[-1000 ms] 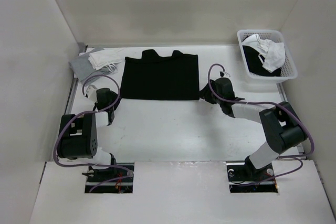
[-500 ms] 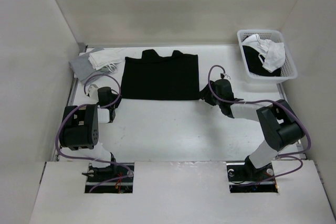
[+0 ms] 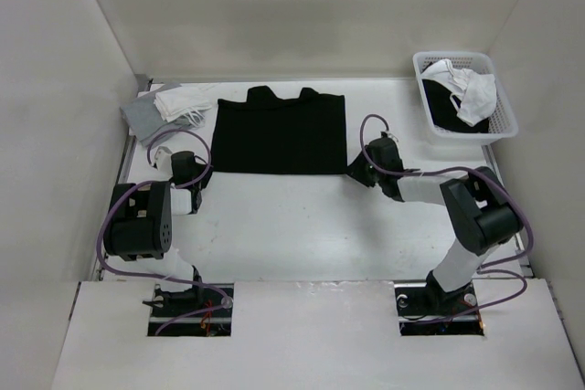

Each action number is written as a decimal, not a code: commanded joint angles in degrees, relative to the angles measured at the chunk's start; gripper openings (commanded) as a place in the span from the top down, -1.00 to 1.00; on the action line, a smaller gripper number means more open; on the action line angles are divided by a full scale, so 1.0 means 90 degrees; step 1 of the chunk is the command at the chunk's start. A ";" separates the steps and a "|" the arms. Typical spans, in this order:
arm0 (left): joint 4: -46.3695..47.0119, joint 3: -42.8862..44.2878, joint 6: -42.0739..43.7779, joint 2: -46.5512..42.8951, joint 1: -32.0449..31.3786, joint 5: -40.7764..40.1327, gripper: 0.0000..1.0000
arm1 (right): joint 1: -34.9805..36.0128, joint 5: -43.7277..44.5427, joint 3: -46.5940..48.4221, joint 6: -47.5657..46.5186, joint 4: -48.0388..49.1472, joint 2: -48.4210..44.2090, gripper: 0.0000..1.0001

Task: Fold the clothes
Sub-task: Fold the tank top

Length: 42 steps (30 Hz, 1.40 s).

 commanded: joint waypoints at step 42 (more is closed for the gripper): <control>-0.5434 0.1270 0.1018 -0.7401 -0.0915 -0.0064 1.00 | 0.2864 0.3239 0.1293 -0.1585 -0.3838 -0.6422 0.92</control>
